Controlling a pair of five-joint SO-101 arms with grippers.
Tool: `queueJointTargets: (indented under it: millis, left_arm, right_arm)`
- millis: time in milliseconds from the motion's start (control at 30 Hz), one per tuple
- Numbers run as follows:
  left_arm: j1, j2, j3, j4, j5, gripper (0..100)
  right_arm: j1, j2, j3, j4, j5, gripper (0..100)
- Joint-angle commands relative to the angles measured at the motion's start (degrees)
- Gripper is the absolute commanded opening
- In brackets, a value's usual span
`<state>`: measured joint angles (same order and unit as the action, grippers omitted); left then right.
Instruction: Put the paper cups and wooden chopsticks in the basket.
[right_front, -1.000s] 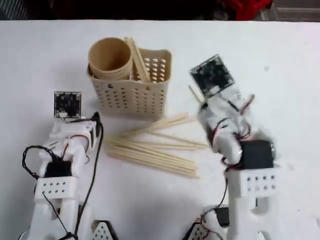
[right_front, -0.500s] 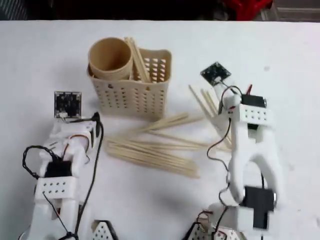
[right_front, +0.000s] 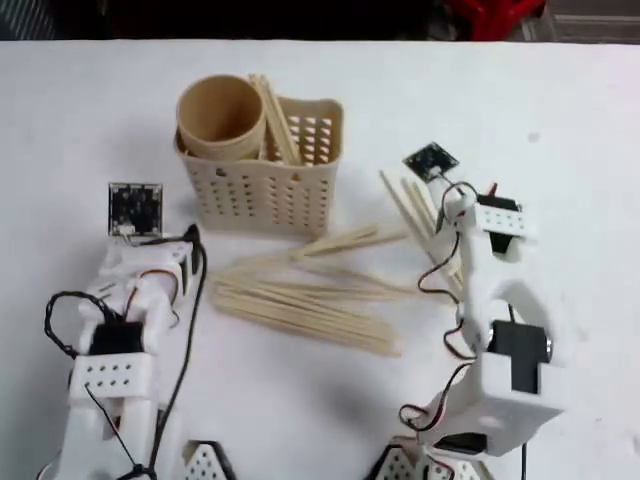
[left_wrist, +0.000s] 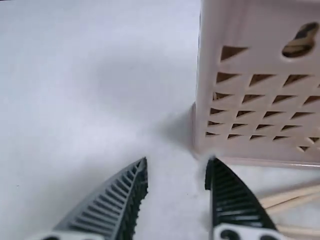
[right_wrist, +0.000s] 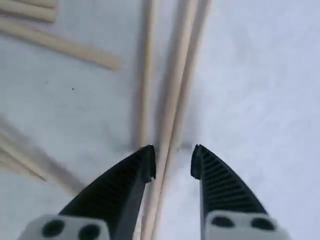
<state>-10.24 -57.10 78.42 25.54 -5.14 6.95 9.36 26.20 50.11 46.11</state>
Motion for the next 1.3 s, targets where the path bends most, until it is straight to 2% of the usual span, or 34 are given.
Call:
queueJointTargets:
  millis: [0, 200, 300, 500, 733, 967, 1067, 1267]
  left_arm:
    - [0.3, -1.1, -0.3, -1.3, -0.6, 20]
    - [0.3, -1.1, -0.3, -1.3, -0.6, 20]
    - [0.3, -1.1, -0.3, -1.3, -0.6, 20]
    - [0.3, -1.1, -0.3, -1.3, -0.6, 20]
    - [0.3, -1.1, -0.3, -1.3, -0.6, 20]
    - [0.3, -1.1, -0.2, -1.3, -0.6, 20]
    - [0.3, -1.1, -0.2, -1.3, -0.6, 20]
    - [0.3, -1.1, -0.2, -1.3, -0.6, 20]
  right_arm:
    - [0.2, 1.3, -2.0, -1.1, 0.5, 12.8]
    - [3.3, 6.5, -6.8, -1.0, 0.2, 12.7]
    - [5.1, 9.4, -11.2, 2.9, 0.1, 12.0]
    - [6.9, 13.3, -17.5, 7.3, 0.0, 2.9]
    - [8.0, 14.0, -19.7, 9.6, 0.0, 2.3]
    - [7.6, 11.4, -20.4, 11.4, 0.4, 19.3]
    - [7.3, 7.1, -20.9, 15.2, 0.4, 19.3]
    - [6.2, 0.5, -20.8, 15.4, 0.1, 19.1]
